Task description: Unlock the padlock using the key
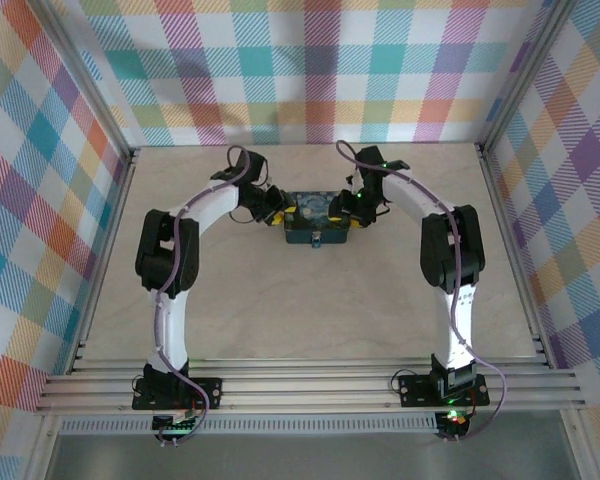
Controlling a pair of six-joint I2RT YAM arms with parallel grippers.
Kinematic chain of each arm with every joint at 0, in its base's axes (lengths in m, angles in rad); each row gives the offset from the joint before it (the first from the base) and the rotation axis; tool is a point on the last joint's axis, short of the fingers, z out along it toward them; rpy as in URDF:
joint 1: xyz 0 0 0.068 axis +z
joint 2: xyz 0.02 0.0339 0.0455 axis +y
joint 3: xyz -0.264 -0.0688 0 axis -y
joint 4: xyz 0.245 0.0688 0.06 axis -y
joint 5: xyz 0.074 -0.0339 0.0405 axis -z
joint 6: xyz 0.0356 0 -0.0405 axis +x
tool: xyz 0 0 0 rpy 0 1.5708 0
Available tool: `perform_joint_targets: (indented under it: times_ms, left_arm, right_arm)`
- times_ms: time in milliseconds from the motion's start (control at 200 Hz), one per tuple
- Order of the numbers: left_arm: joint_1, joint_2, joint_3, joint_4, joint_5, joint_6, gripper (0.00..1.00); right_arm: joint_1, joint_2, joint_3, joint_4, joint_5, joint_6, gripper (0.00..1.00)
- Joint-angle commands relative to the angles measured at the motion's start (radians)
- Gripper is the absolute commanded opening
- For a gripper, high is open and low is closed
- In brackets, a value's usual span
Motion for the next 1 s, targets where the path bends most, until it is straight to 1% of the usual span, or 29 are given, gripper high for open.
perform_joint_targets:
  times_ms: [0,105,170,220,310,340,395,500,625,715,870,995]
  left_arm:
    - [-0.042,0.106,0.12,-0.01,0.094,0.023,0.38]
    - [-0.042,0.182,0.248,-0.065,0.085,0.046,0.39]
    - [-0.041,0.224,0.342,-0.114,0.072,0.065,0.42]
    - [-0.038,0.255,0.42,-0.167,0.065,0.09,0.47]
    - [-0.029,0.299,0.563,-0.284,0.039,0.144,0.54]
    - [-0.023,0.304,0.591,-0.311,0.033,0.157,0.56]
    - [-0.01,0.297,0.612,-0.333,0.021,0.168,0.58]
    - [0.021,0.255,0.598,-0.342,-0.006,0.177,0.61]
    - [0.054,0.198,0.58,-0.383,-0.043,0.21,0.63]
    - [0.079,0.139,0.537,-0.41,-0.077,0.239,0.63]
    - [0.132,-0.014,0.348,-0.395,-0.113,0.255,0.65]
    - [0.183,-0.17,0.128,-0.371,-0.159,0.26,0.65]
  right_arm:
    - [0.045,0.076,0.073,0.006,-0.112,-0.013,0.54]
    - [0.039,0.11,0.129,-0.022,-0.114,-0.016,0.55]
    - [0.032,0.117,0.152,-0.035,-0.112,-0.016,0.55]
    - [0.026,0.114,0.161,-0.038,-0.11,-0.016,0.59]
    - [0.01,0.103,0.172,-0.045,-0.095,-0.011,0.68]
    - [0.003,0.098,0.178,-0.051,-0.087,-0.007,0.7]
    - [-0.007,0.088,0.185,-0.06,-0.074,0.001,0.72]
    - [-0.027,0.056,0.191,-0.077,-0.043,0.011,0.73]
    - [-0.045,0.01,0.174,-0.088,-0.004,0.013,0.75]
    - [-0.05,-0.029,0.15,-0.086,0.018,0.009,0.76]
    - [-0.048,-0.11,0.06,-0.06,0.028,0.013,0.77]
    - [-0.047,-0.196,-0.068,-0.001,0.023,0.044,0.76]
